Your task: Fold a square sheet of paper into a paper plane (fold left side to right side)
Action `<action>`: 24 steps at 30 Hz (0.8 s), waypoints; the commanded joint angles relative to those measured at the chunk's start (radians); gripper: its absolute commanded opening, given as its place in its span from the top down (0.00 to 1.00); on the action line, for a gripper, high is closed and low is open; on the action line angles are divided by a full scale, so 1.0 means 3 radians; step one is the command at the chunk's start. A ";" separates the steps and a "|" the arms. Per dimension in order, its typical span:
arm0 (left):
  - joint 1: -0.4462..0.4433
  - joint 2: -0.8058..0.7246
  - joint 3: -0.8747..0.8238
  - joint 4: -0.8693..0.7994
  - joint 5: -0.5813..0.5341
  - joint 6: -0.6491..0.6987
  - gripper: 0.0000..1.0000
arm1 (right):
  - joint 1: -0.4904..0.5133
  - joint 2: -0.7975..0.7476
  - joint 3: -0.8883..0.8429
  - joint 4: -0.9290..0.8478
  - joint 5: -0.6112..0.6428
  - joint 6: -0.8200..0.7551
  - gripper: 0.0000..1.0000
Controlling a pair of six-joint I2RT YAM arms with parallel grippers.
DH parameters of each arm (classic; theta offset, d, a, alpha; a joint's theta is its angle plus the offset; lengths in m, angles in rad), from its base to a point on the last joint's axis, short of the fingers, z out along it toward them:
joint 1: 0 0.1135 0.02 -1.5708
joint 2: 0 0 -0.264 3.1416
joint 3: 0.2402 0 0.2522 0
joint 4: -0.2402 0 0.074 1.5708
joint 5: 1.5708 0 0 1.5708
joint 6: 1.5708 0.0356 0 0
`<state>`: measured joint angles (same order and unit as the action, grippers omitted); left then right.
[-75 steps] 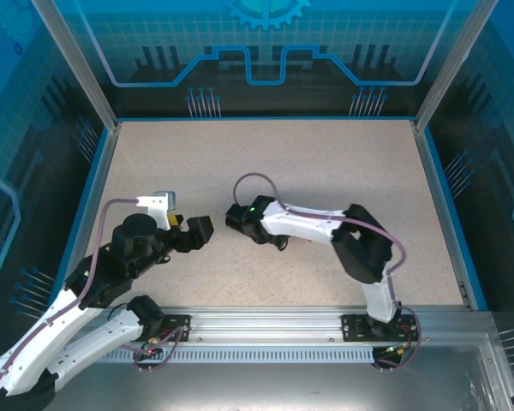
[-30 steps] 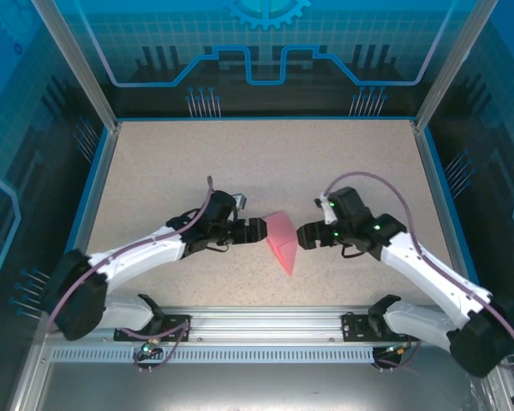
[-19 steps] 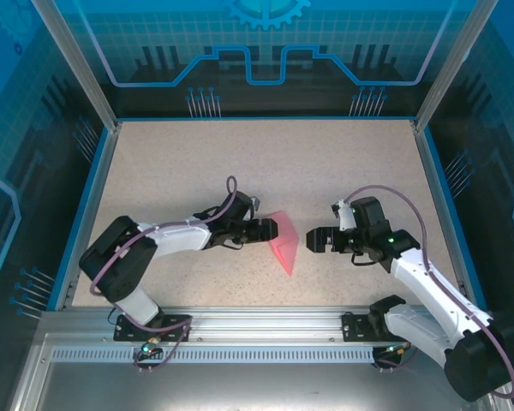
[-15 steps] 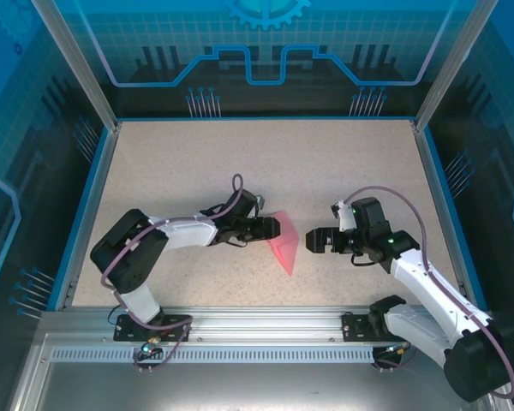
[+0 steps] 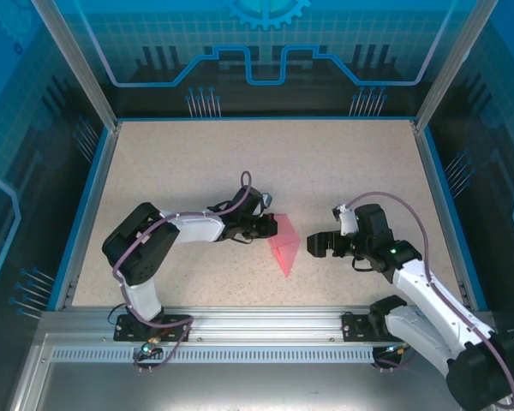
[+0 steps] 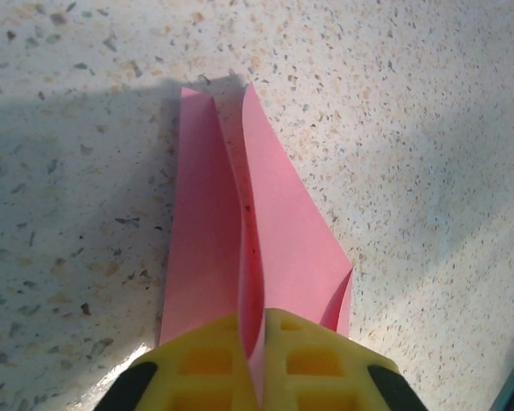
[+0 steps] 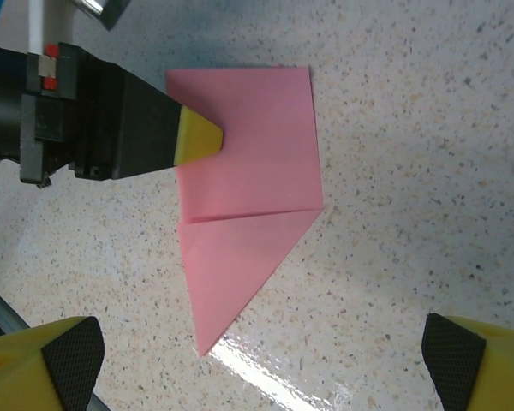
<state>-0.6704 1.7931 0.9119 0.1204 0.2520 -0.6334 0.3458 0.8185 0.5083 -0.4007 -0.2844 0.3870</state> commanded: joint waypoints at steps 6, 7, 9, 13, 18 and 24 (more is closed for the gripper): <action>0.0016 -0.0628 -0.0337 0.0148 0.0243 0.0540 1.00 | -0.0339 0.0391 0.0162 0.0303 -0.0898 -0.0198 0.01; 0.0030 -0.0700 -0.0402 0.0180 0.0311 0.0582 1.00 | -0.0440 0.0549 0.0167 0.0432 -0.1153 -0.0160 0.01; 0.0049 -0.0828 -0.0508 0.0233 0.0414 0.0647 1.00 | -0.0598 0.0826 0.0178 0.0708 -0.1545 -0.0127 0.01; 0.0069 -0.1100 -0.0735 0.0407 0.0689 0.0757 1.00 | -0.0656 0.1328 0.0354 0.1089 -0.2245 -0.0144 0.10; 0.0072 -0.1354 -0.0880 0.0437 0.0838 0.0853 1.00 | -0.0546 0.1640 0.0538 0.1162 -0.2368 -0.0244 0.17; 0.0068 -0.1483 -0.0984 0.0558 0.0958 0.0858 1.00 | -0.0364 0.1903 0.0552 0.1421 -0.2331 -0.0115 0.24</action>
<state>-0.6563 1.3701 0.6334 0.2382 0.4858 -0.4107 0.2050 1.3506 0.6529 -0.0315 -0.9379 0.3431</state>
